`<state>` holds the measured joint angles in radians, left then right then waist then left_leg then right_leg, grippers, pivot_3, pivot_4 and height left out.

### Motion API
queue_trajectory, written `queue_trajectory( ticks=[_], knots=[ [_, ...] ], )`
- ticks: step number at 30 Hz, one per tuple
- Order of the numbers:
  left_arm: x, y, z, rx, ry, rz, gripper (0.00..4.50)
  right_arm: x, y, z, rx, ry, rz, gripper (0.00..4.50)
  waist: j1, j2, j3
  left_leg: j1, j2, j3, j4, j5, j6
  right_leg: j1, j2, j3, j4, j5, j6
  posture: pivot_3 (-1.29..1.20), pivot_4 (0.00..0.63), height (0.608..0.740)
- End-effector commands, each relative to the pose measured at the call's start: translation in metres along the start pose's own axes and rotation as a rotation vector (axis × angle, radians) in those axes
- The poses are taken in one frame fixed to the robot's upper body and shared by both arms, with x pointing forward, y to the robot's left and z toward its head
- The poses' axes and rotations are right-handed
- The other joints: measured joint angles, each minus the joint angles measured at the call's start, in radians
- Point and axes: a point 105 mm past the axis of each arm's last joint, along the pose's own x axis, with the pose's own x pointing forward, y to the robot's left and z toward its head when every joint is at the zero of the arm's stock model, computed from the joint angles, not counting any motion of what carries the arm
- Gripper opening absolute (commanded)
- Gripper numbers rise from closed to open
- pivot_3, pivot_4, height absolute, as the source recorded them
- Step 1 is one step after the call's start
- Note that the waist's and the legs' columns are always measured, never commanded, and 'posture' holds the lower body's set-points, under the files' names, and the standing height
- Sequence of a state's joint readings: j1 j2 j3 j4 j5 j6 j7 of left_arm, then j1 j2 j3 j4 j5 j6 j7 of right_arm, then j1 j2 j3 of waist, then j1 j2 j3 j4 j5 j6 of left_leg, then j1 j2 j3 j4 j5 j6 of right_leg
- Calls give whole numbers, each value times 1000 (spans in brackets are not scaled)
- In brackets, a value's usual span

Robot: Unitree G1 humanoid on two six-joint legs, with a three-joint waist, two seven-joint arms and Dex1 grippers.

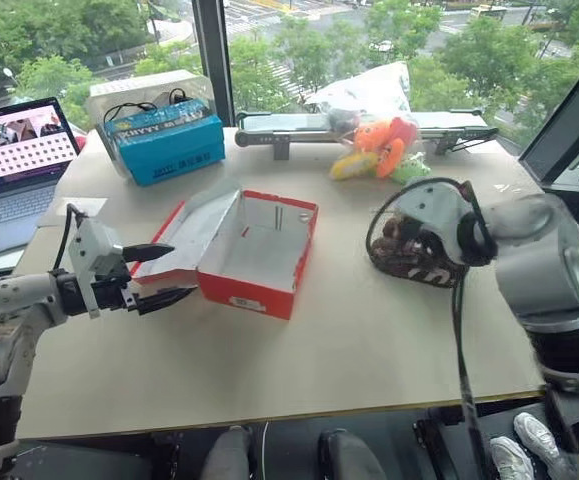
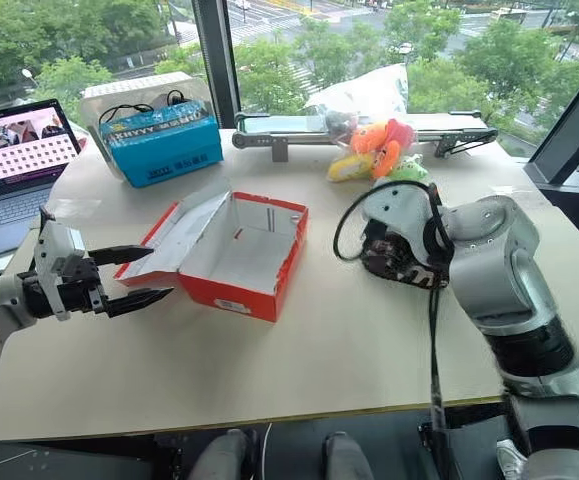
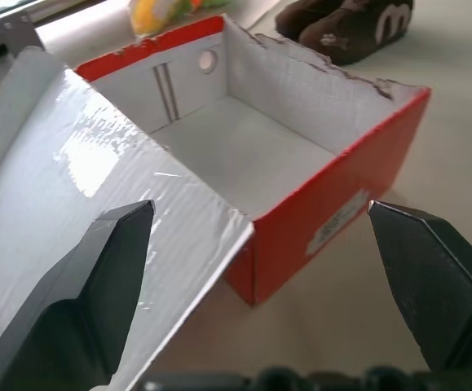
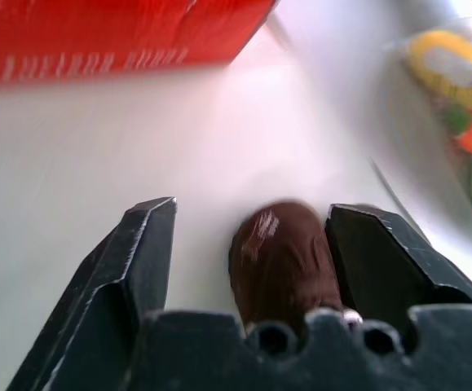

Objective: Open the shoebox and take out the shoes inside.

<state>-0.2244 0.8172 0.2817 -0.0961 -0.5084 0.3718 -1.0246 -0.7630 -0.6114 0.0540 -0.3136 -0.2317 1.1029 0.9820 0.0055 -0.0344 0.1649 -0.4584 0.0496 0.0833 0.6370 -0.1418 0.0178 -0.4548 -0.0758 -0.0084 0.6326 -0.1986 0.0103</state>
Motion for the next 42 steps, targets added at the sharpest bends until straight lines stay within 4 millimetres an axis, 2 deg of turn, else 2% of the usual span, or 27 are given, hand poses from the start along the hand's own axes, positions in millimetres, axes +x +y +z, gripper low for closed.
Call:
queue_trajectory(
  ticks=[1,3,5,9,13,15,21,28,42],
  knots=[
    [-1,16,5,22,-47,149,4500,-8,-31,-20,177,-2,-246,3606,2,0,0,0,0,0,0,0,0,0,0,0,1,0,0,0,150,740],
    [4,31,-2,-13,-96,317,4500,-5,-30,-46,271,-13,-372,3606,8,-1,-1,-1,0,0,1,0,0,0,0,-1,0,0,0,0,150,740],
    [8,42,-14,-58,-111,472,4500,-3,-24,-65,275,-36,-486,3606,11,-3,-5,0,-1,-1,0,0,0,2,0,-1,-1,0,0,0,150,740],
    [-6,60,-40,-117,-81,728,4500,4,-6,-74,267,-71,-534,3606,-2,-3,-6,-1,-2,0,1,0,1,1,-1,0,0,2,2,0,150,740],
    [-25,69,-61,-126,-54,906,4500,10,7,-85,177,-69,-579,3606,-16,-2,-6,10,0,0,1,0,1,12,1,0,-1,2,4,0,150,740],
    [-33,71,-67,-141,-60,968,4500,11,10,-88,167,-82,-595,3606,-21,-2,-6,15,0,0,1,-5,-8,17,0,0,-3,-5,5,0,150,740],
    [-39,59,-72,-158,-70,961,4500,11,13,-98,126,-59,-595,3606,-21,-2,-7,15,1,0,0,-6,-8,17,-1,0,-2,-5,3,0,150,740],
    [-53,61,-87,-170,-27,1011,4500,14,12,-102,102,-49,-584,3606,-21,-2,-7,15,1,1,-2,-6,-8,16,-1,0,-3,-5,2,0,150,740],
    [-48,62,-98,-200,-10,999,4500,11,21,-111,73,-19,-570,3606,-19,-3,-7,15,1,0,-3,-6,-8,16,-2,0,-4,-6,2,0,150,740]
  ],
)
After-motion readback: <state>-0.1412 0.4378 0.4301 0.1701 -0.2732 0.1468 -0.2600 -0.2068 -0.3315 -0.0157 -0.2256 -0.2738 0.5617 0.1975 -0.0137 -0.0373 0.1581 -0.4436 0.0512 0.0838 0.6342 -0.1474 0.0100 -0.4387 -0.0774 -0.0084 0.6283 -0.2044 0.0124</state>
